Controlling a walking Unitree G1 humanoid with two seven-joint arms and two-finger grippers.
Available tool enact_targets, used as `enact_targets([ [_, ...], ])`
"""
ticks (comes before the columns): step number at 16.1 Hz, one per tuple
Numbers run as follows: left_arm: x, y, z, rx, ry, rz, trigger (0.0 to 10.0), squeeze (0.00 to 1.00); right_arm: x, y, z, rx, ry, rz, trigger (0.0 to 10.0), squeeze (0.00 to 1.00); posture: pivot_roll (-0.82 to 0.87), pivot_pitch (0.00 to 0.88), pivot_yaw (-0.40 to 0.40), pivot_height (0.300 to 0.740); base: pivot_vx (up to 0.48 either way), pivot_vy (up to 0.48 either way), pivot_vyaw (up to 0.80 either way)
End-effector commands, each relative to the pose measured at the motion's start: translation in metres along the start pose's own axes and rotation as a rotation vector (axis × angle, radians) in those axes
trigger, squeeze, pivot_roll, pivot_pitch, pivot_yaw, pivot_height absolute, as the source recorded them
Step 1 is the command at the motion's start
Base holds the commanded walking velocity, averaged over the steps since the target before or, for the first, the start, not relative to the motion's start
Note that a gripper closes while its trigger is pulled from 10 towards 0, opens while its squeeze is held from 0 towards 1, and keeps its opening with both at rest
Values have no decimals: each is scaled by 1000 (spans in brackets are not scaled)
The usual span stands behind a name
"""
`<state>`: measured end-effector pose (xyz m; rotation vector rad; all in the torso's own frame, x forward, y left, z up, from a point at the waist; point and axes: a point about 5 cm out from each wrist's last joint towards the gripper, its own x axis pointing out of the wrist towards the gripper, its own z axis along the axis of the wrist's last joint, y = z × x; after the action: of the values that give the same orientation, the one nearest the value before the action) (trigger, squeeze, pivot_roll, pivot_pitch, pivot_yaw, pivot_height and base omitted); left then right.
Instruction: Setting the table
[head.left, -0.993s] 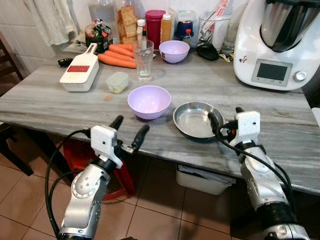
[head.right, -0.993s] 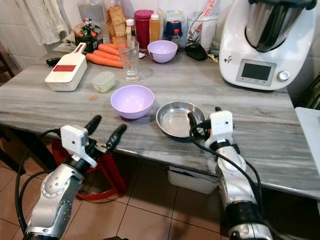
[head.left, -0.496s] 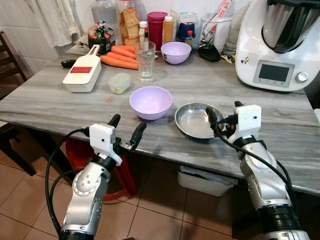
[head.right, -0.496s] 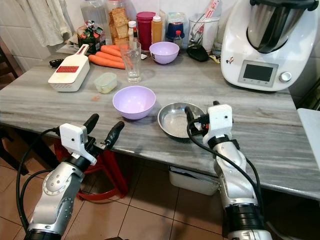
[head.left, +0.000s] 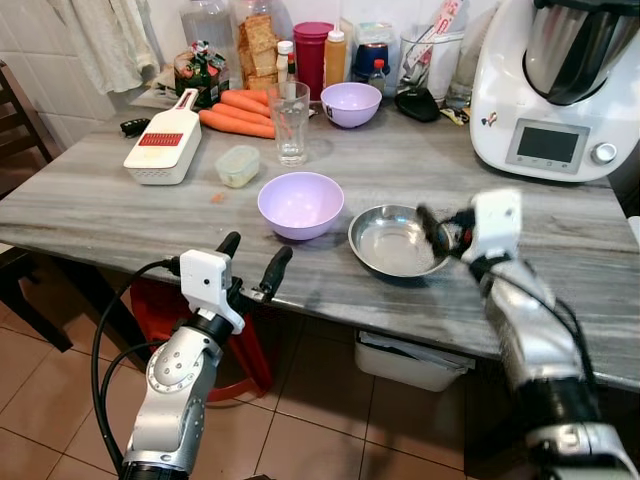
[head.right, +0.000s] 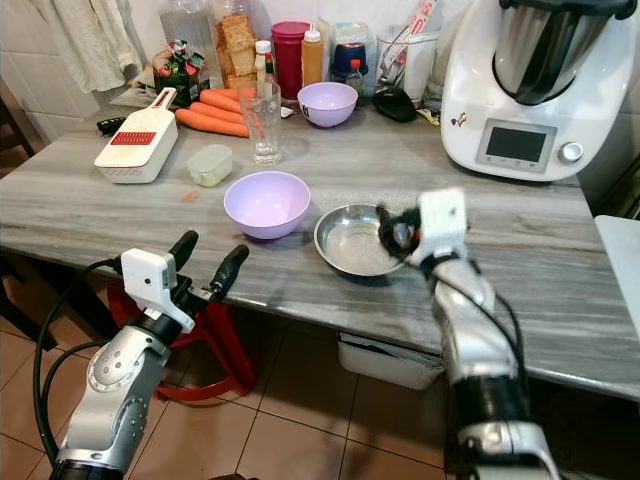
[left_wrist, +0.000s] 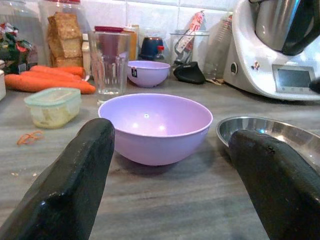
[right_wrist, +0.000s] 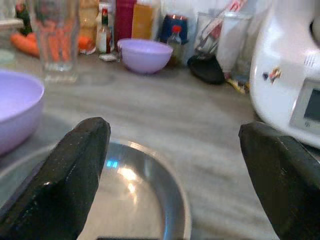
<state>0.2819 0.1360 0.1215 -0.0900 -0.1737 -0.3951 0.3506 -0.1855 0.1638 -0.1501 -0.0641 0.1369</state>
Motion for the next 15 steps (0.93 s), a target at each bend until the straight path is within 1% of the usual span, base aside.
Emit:
enact_targets([
  [1, -2, -1, -3, 2, 21, -12, 10000, 0, 1, -2, -2, 6, 26, 7, 10000, 0, -29, 44, 44, 740, 0, 0, 0],
  [2, -1, -2, -3, -13, 28, -27, 10000, 0, 2, -1, -4, -27, 61, 44, 10000, 0, -31, 53, 44, 740, 0, 0, 0],
  [3, -1, -3, -3, -22, 29, -37, 10000, 0, 4, 0, -8, -37, 99, 66, 10000, 0, -31, 53, 44, 740, 0, 0, 0],
  [4, -1, -3, -3, -23, 30, -40, 10000, 0, 5, 1, -10, -44, 116, 75, 10000, 0, -31, 53, 44, 740, 0, 0, 0],
  [5, -1, -5, -3, -26, 33, -47, 10000, 0, 9, 2, -15, -71, 165, 105, 10000, 0, -31, 61, 46, 740, 0, 0, 0],
  [9, -1, -6, -4, -33, 39, -57, 10000, 0, 19, 1, -14, -106, 204, 129, 10000, 0, -32, 62, 49, 740, 0, 0, 0],
  [10, 0, -6, -3, -35, 40, -64, 10000, 0, 24, 1, -14, -114, 221, 144, 10000, 0, -30, 63, 51, 740, 0, 0, 0],
  [12, 0, -7, -3, -37, 39, -70, 10000, 0, 26, 1, -16, -117, 240, 158, 10000, 0, -28, 62, 51, 740, 0, 0, 0],
  [15, -1, -9, -3, -45, 36, -88, 10000, 0, 31, 6, -18, -102, 289, 201, 10000, 0, -25, 73, 52, 740, 0, 0, 0],
])
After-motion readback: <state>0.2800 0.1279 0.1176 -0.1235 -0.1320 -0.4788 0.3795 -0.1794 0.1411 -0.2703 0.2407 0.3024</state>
